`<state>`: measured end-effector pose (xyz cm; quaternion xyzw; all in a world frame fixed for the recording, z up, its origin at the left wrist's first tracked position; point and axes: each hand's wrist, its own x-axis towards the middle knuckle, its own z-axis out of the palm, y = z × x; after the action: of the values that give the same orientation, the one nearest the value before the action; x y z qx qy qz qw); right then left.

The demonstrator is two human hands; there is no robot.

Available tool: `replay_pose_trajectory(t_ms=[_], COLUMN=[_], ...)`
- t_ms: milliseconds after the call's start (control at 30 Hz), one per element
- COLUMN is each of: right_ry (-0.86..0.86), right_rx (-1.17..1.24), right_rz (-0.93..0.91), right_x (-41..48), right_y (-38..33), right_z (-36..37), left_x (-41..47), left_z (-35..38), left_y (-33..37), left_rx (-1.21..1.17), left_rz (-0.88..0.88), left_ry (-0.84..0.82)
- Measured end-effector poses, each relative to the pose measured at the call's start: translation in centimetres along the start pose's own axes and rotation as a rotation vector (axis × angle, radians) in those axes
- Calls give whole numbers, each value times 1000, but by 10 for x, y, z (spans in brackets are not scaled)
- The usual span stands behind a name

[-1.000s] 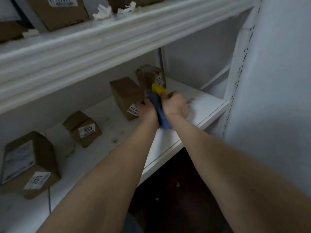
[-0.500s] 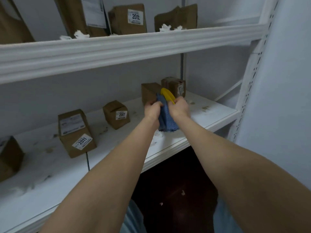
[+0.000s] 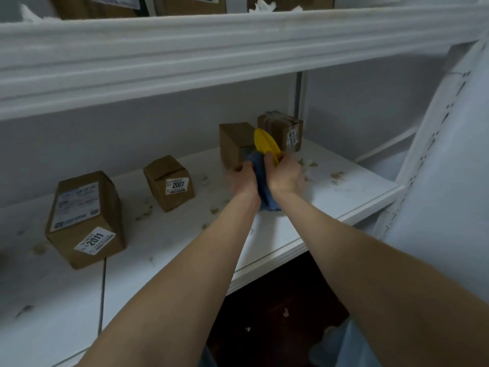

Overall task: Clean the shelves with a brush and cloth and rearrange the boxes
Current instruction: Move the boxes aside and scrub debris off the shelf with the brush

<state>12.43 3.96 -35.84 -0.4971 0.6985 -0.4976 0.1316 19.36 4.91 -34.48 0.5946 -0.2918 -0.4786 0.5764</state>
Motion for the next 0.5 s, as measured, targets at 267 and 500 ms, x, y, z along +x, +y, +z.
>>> replay_pose_trajectory(t_ms=[267,500], right_ry=[-148,-397], right_rx=[172,196], right_rz=[-14,5], right_x=[-26,-71], right_y=[-30,-72], right_z=[-2,4], left_x=[-38,-57], left_z=[-44,-109], left_y=[22,48], left_rx=[13,56], left_rz=[110,-25], left_ry=[23,3])
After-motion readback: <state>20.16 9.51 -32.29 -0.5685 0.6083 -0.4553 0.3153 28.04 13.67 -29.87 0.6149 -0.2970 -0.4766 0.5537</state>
